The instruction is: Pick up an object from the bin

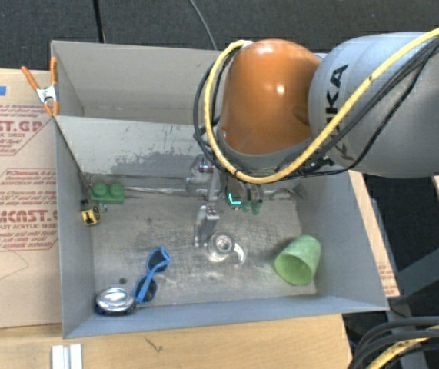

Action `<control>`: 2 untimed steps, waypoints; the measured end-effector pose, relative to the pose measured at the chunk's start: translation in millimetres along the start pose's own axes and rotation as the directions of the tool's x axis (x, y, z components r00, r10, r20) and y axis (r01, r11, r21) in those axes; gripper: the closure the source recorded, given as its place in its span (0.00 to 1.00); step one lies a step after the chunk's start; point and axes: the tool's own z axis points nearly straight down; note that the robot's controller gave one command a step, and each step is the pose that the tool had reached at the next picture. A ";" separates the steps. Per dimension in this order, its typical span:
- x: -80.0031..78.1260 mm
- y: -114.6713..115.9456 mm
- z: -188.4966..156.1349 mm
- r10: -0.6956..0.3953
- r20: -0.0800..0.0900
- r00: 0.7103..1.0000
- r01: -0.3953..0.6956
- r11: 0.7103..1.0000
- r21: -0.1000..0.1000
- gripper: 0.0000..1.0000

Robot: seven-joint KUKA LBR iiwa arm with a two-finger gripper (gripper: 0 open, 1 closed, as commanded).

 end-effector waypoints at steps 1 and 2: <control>27.7 38.0 167.2 -0.512 0.013 0.859 0.512 0.859 0.005 0.00; 40.8 58.7 138.6 -0.678 0.007 0.735 0.678 0.735 0.003 0.00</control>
Offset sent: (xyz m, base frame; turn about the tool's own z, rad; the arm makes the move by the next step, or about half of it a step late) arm -0.0311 0.0370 -0.1685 -0.5385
